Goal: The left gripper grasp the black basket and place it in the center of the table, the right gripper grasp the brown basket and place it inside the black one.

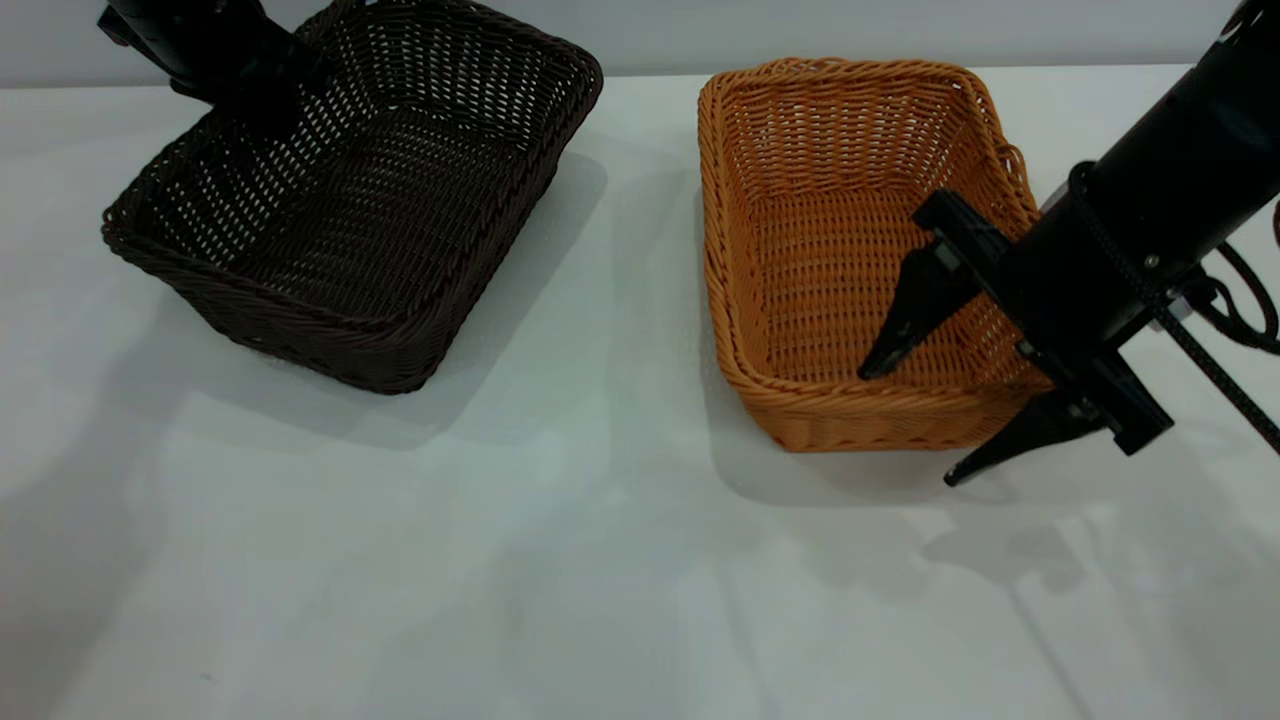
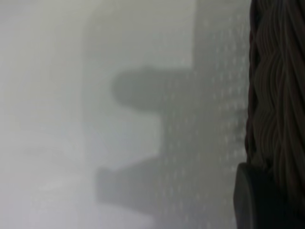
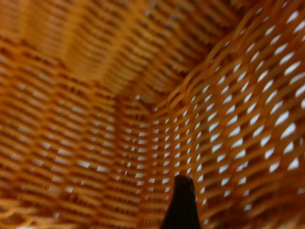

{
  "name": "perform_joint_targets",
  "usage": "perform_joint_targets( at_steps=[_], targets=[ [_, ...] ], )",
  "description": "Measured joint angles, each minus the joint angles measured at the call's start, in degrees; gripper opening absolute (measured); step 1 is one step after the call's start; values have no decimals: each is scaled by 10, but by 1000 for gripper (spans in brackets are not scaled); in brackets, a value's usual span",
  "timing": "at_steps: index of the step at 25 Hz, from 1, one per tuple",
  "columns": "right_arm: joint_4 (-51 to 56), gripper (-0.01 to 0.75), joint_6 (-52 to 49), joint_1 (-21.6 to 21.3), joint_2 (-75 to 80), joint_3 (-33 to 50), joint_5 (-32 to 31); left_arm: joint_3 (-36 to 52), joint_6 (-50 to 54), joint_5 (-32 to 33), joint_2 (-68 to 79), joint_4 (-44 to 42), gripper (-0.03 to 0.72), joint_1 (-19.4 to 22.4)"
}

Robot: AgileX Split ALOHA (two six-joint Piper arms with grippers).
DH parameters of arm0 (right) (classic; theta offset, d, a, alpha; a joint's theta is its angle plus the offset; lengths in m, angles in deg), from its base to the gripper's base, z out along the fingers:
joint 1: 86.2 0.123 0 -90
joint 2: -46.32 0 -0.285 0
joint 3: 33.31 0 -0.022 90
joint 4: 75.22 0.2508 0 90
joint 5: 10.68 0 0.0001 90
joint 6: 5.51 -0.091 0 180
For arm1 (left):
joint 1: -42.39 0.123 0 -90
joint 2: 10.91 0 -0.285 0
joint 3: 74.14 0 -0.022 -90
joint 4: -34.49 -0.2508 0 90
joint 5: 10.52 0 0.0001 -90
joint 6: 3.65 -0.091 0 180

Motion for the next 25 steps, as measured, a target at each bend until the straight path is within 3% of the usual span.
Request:
perform_joint_targets(
  at_steps=[6, 15, 25],
  targets=[
    [2, 431, 0, 0, 7, -5, 21, 0, 0, 4, -1, 1, 80, 12],
    [8, 153, 0, 0, 7, -29, 74, 0, 0, 5, -2, 1, 80, 52],
    [-22, 67, 18, -9, 6, -32, 121, 0, -3, 5, -4, 1, 80, 66]
  ],
)
